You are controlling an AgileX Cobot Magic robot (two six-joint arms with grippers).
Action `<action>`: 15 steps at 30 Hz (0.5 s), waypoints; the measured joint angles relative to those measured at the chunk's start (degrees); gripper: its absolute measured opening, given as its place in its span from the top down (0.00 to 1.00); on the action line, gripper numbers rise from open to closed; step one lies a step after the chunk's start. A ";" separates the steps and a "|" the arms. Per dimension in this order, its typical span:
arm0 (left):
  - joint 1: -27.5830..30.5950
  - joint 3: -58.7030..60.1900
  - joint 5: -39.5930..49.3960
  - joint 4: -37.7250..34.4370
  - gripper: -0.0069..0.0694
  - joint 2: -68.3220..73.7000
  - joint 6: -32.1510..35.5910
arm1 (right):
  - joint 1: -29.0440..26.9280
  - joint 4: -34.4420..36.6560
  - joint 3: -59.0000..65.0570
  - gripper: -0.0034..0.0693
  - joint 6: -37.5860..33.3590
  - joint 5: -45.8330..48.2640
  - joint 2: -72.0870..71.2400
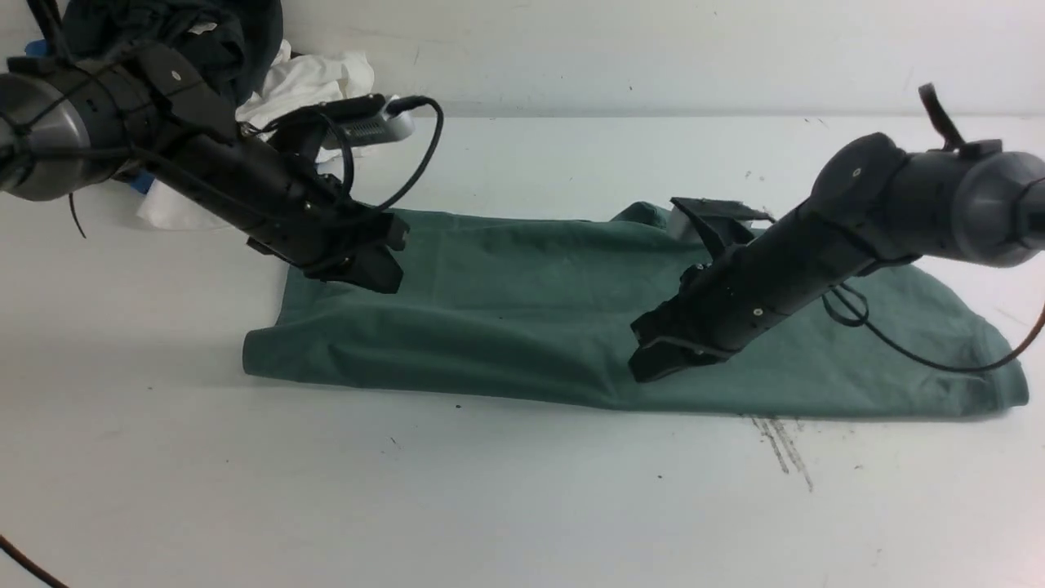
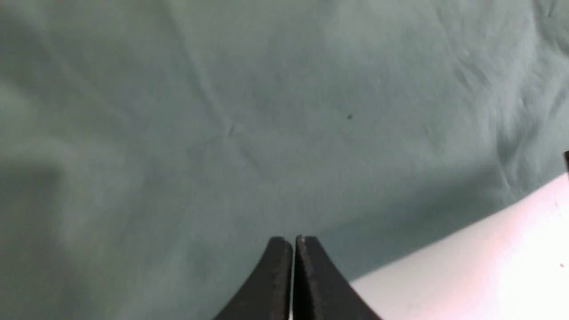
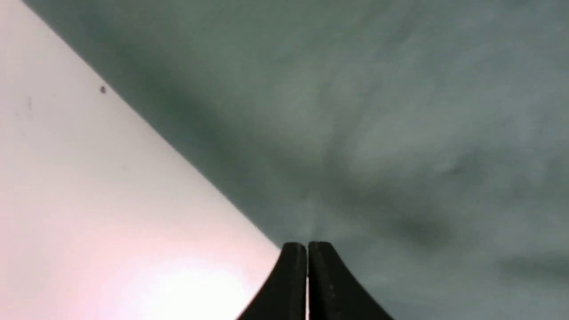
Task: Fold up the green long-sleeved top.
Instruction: Use the right arm to clamp the right edge of the fabric
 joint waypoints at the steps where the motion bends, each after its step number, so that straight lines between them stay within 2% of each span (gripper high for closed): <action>1: -0.19 0.00 -0.45 0.35 0.92 1.00 0.23 | -0.69 -1.48 0.00 0.95 0.45 0.10 0.00; 6: 0.39 0.00 -0.87 6.47 0.92 6.28 -3.18 | -6.12 -8.13 0.07 0.95 5.79 0.77 -0.93; 13: 0.81 0.00 3.17 7.84 0.92 4.12 -4.10 | -15.94 -17.40 0.07 0.94 14.89 0.68 -5.43; 14: 0.81 0.00 4.07 7.64 0.92 1.26 -3.46 | -18.50 -21.41 0.07 0.92 17.61 1.67 -5.66; 15: 0.81 0.00 4.14 7.65 0.92 0.49 -3.34 | -18.77 -21.41 0.07 0.92 17.85 1.67 -5.66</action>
